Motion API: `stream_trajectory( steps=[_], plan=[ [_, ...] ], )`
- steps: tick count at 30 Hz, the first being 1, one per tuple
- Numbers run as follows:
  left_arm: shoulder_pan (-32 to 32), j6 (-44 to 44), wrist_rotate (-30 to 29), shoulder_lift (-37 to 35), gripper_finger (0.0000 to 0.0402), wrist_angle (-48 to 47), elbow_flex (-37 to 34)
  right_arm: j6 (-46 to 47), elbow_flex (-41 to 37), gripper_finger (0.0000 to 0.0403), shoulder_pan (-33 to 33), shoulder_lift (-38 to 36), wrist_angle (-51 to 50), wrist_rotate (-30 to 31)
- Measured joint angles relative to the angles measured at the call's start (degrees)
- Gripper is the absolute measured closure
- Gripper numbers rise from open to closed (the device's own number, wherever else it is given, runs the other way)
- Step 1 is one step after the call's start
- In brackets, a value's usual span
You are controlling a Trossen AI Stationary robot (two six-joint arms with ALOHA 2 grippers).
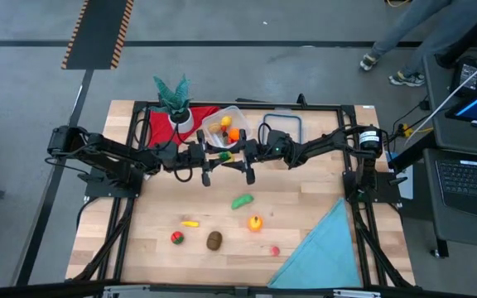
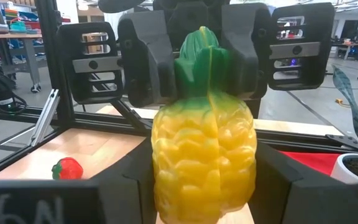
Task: Pick and placing Produce into tupperware
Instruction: Put the pineapple into the transparent bin
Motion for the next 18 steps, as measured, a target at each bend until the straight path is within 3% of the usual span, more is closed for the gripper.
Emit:
stream_trajectory(
  steps=[6, 18],
  plan=[
    [0.0, 0.0, 0.1, 0.0, 0.0306, 0.2, 0.0, 0.0, 0.0, 0.0224, 0.0, 0.0, 0.1, 0.0],
    [0.9, 0.4, 0.7, 0.2, 0.0306, -0.9, -0.2, 1.3, 0.3, 0.0101, 0.0, -0.3, 2.4, 0.2]
  ],
)
